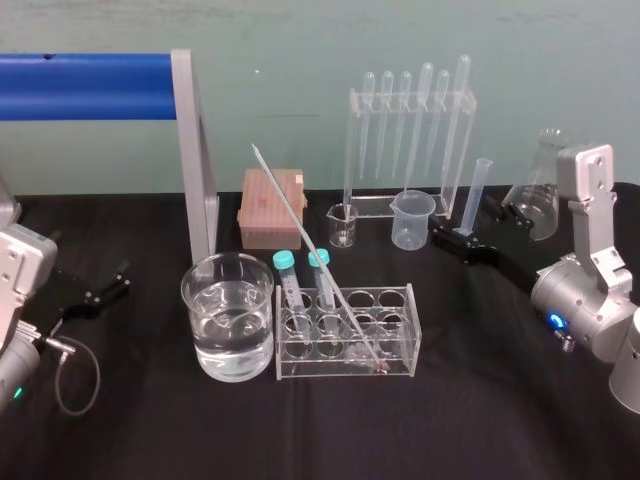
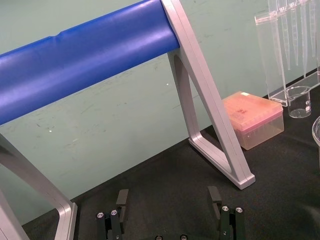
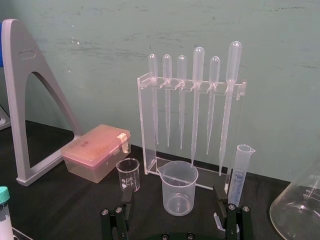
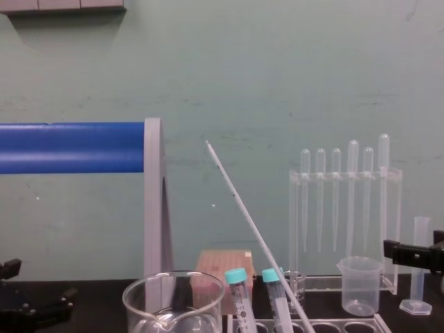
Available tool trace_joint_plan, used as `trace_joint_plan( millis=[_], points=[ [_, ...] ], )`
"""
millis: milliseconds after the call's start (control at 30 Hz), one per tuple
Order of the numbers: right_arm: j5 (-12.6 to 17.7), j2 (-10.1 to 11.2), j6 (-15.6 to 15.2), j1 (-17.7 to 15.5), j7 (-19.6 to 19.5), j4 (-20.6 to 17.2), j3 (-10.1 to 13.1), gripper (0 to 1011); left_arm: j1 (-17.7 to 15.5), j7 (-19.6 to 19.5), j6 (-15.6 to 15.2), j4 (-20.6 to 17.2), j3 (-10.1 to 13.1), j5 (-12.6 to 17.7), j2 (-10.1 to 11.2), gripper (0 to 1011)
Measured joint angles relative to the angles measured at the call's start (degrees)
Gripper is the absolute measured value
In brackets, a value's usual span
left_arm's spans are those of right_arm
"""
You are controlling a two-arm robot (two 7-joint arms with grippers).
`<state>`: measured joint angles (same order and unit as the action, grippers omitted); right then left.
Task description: Hold the thermometer with one hand and immerse one end into the beaker, then reinsert it into the test tube rack.
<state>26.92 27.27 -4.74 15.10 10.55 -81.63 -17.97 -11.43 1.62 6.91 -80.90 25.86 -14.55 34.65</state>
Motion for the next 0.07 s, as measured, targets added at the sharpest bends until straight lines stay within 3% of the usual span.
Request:
trace_joint_plan(
  millis=[67],
  points=[
    [0.0,0.0,0.0,0.0,0.0,0.0,0.0,1002,0.0,0.0,0.0,0.0,0.0,0.0,0.0,1008]
  ],
)
